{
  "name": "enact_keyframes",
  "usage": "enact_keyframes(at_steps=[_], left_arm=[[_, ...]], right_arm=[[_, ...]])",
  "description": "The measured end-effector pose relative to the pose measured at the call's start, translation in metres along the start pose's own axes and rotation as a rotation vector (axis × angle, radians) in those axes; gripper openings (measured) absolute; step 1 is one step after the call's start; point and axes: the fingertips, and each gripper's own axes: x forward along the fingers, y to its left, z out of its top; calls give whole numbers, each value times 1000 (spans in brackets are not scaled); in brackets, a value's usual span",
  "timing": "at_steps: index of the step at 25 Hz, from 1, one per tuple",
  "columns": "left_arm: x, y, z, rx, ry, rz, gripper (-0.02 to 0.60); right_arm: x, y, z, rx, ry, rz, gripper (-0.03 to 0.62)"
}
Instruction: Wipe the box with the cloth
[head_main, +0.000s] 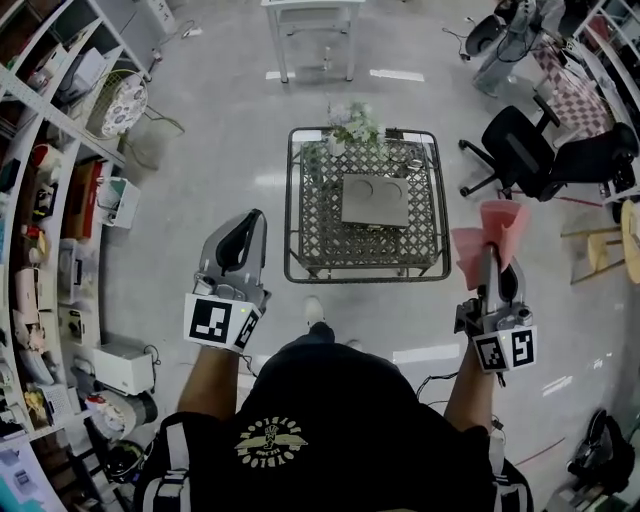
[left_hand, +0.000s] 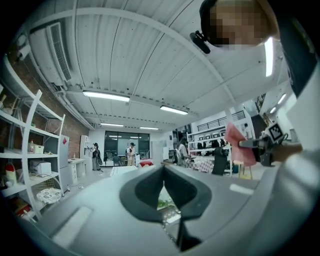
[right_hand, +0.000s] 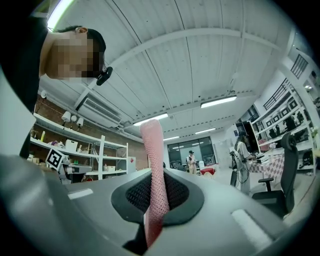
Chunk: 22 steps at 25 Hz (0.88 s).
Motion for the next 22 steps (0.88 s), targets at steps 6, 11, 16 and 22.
enact_keyframes(at_steps=[6,11,16,22], left_arm=[[26,30,-3,-3,-15,-40,0],[43,58,-2,-19,-33,-78,0],[56,64,-13,-43,-41,-111,0],[70,59,-28,-69,-20,-141,0]], right_arm=[[32,18,4,-40,-4,-27,17],[48,30,7,-64,5,-74,17],[60,47,-2,-77,29,-72,17],[71,49,-13,-81,68,-70,17]])
